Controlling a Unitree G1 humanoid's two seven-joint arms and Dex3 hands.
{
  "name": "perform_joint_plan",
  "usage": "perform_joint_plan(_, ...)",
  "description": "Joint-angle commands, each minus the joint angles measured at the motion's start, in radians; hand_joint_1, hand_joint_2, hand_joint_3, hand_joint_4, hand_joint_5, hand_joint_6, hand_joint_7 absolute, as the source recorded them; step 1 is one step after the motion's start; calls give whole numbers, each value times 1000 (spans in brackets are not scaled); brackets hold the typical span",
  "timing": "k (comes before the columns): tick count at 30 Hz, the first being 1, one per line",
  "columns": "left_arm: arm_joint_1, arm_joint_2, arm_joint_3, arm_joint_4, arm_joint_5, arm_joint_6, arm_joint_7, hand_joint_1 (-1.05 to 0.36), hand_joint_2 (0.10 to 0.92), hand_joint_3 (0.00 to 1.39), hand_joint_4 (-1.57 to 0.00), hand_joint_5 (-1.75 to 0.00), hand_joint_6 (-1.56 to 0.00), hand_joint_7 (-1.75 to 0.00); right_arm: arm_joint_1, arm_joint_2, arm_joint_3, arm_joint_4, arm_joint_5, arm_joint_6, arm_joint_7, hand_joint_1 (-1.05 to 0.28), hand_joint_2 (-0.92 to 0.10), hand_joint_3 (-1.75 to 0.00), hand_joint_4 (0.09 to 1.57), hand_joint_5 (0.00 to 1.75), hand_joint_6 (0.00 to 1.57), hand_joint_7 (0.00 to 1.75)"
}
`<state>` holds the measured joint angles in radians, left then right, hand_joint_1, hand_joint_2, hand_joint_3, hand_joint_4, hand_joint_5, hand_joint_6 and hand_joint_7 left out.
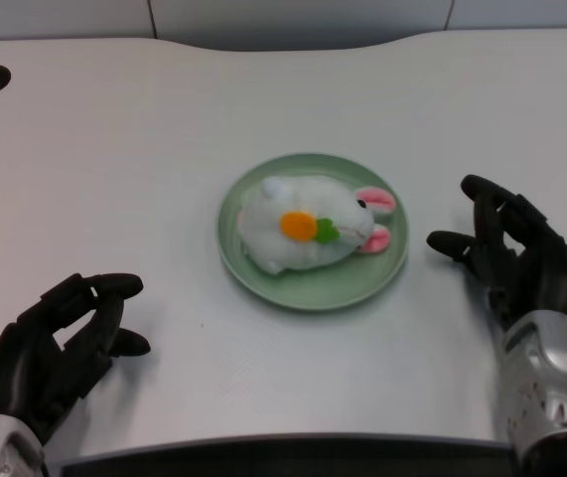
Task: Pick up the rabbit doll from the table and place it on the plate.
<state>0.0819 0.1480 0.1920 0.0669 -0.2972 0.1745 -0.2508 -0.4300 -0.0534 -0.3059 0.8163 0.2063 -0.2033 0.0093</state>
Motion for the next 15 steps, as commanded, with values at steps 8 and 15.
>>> perform_joint_plan(8,-6,4,3,26,7,-27,-7,-436,921,470,-468,-1631,-608,-992,4,-2,-3,-7,8,10,-1,-320,-921,-317,692,1040,672,491)
perform_joint_plan(15,-15,-5,3,48,10,-18,0,-444,921,439,-480,-1612,-601,-1009,-6,-12,-18,36,23,-1,17,-305,-921,-295,697,1035,683,492)
